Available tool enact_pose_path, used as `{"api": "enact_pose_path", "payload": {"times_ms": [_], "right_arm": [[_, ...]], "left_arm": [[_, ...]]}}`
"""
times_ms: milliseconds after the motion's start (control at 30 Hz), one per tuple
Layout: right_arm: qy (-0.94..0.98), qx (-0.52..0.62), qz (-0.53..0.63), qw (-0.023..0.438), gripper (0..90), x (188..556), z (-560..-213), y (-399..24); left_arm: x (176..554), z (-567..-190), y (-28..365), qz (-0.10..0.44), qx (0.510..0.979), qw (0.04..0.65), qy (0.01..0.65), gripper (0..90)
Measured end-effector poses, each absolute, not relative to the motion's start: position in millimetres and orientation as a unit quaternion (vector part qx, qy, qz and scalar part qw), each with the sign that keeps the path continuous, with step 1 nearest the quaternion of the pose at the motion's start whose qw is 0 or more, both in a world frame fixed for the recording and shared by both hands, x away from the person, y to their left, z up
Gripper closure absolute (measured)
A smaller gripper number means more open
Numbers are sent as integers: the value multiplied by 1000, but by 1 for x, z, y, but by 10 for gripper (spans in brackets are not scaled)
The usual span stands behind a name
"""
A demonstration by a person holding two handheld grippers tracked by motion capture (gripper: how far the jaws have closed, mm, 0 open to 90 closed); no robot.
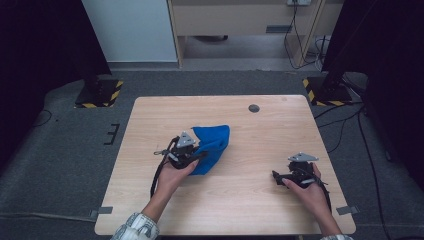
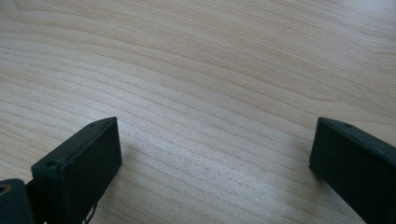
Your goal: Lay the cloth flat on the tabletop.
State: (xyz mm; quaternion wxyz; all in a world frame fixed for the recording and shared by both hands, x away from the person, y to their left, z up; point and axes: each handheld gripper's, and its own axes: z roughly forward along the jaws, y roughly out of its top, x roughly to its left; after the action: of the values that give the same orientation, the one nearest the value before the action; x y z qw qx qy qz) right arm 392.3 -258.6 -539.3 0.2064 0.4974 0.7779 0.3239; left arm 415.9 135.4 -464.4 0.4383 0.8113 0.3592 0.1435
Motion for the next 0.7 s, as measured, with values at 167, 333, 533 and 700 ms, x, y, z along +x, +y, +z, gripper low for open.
{"api": "enact_pose_path", "payload": {"times_ms": [167, 333, 533, 700], "right_arm": [[778, 497, 324, 206, 22, 392, -539, -259], [777, 498, 324, 207, 23, 392, -539, -258], [777, 498, 324, 207, 24, 392, -539, -258], [779, 496, 324, 206, 24, 392, -539, -259]], "left_arm": [[420, -467, 115, 130, 818, 436, 351, 700], [422, -476, 94, 121, 829, 424, 343, 700], [429, -500, 68, 111, 850, 393, 332, 695], [428, -522, 60, 118, 856, 374, 338, 650]]}}
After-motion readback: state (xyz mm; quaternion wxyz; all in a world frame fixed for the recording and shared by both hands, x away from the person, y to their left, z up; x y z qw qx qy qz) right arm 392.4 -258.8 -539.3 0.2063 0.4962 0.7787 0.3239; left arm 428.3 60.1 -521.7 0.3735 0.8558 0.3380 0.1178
